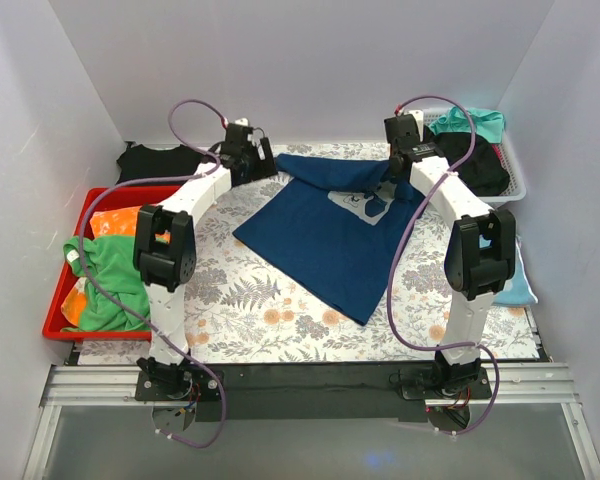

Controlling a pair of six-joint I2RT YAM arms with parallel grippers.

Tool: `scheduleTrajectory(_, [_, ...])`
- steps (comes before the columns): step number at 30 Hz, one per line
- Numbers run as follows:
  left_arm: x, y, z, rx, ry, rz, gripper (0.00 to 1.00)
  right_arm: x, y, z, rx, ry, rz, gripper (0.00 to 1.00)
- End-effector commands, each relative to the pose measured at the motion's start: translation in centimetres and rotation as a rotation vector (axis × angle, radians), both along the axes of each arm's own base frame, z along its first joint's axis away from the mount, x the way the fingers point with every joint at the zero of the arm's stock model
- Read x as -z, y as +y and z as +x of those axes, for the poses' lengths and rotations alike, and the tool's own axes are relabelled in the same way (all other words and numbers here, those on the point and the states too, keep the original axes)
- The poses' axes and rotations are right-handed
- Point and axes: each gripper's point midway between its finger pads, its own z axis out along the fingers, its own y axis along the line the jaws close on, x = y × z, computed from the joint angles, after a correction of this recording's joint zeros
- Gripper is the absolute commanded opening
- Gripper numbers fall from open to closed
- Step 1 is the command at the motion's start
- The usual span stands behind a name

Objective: Fold and stack the t-shirts
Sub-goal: Flatten out the tshirt

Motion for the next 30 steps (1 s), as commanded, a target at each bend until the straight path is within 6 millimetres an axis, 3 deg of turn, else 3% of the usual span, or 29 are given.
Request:
scheduleTrajectory(1, [-3.7,-5.4,-9.5,0.198,0.060,-0.042,0.79,1.3,0.8,-0.7,0.009,0.040,0.068,0.01])
scheduleTrajectory(2, [-3.6,-6.0,-10.9,0.217,0.078,-0.055,0.79,1.7,0.8,-0.8,0.012,0.047,0.077,0.01])
scheduleTrajectory(3, [-1.7,-6.3,-12.9,0.220,0.139,-0.062,0.79,2.1,1.0,-1.1,0.009,0.058,0.082,0.01])
scheduleTrajectory(4, [-2.2,-6.3,-13.9,0.220,0.143,-0.085,0.77,2.3,1.1,-1.2,0.006,0.062,0.089,0.01])
scheduleTrajectory(6, [-0.1,-6.1,-16.0,0.202,0.212,-0.122,0.76,2.7,1.2,-1.5,0.005,0.076,0.096,0.01])
scheduleTrajectory(9, [1.9,-5.8,-17.7,0.186,0.258,-0.149,0.74,3.2,1.7,-2.1,-0.010,0.091,0.127,0.01])
scheduleTrajectory(20, [6.5,-6.1,-17.8,0.171,0.325,-0.147,0.72,4.4,2.4,-3.4,-0.030,0.128,0.173,0.01])
scheduleTrajectory(24, [8.5,-5.1,-18.2,0.132,0.377,-0.099,0.72,4.8,2.5,-3.6,-0.033,0.139,0.180,0.01])
scheduleTrajectory(30, [10.7,-1.9,-18.3,0.005,0.458,0.035,0.71,5.0,2.6,-3.7,-0.039,0.146,0.188,0.01])
